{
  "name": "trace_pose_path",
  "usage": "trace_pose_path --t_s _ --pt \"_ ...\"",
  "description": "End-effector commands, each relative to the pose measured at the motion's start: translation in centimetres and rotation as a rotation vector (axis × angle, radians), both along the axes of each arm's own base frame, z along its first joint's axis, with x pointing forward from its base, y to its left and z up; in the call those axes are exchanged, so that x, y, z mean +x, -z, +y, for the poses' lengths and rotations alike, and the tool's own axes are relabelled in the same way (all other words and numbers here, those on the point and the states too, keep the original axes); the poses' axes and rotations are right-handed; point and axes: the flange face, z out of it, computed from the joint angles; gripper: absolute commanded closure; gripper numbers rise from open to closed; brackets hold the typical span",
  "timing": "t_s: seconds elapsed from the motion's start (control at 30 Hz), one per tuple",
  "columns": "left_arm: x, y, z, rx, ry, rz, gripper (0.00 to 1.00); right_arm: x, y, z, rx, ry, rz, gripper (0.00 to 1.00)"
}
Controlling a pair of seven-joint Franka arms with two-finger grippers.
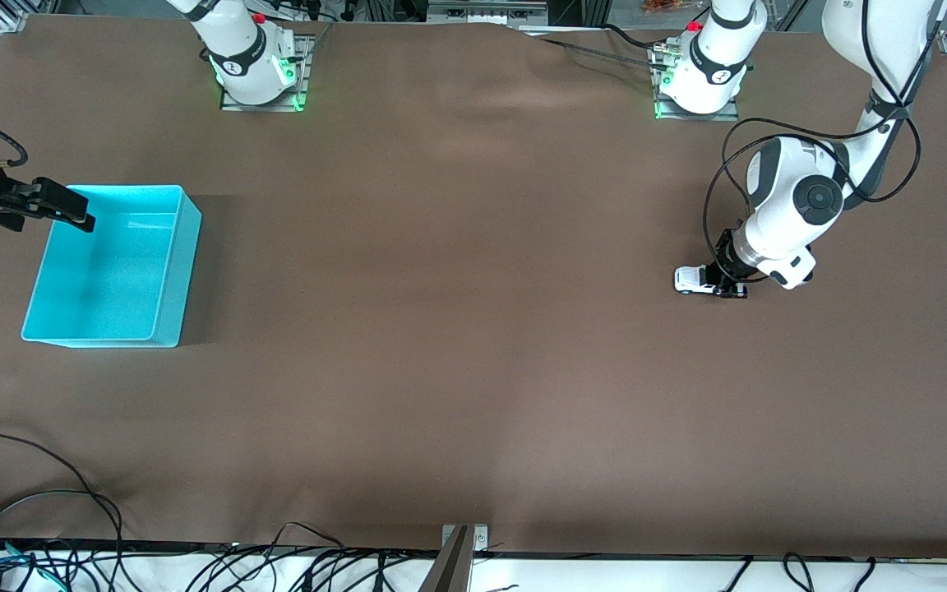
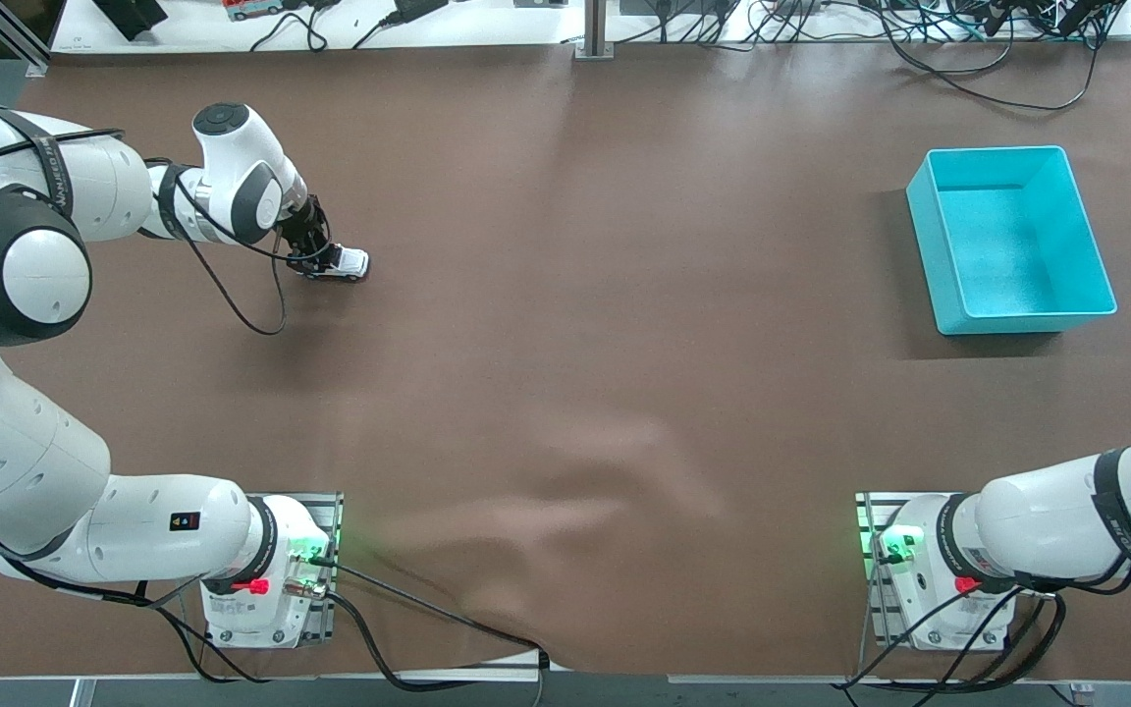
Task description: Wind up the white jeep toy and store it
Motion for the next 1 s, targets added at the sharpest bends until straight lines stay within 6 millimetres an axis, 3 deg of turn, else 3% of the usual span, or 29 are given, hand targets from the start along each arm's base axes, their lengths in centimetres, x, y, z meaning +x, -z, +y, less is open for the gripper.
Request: trace_pose_path --t_s 0.0,0.97 --pt "-0.5 2.4 2.1 0.028 0.007 0.036 0.95 0.0 -0.5 0.0 0.009 0.01 -0.003 0.0" --pt "-0.8 4.8 11.4 0.097 0.02 0.025 0.94 0.0 -0.5 0.0 0.009 0.008 -0.001 0.0"
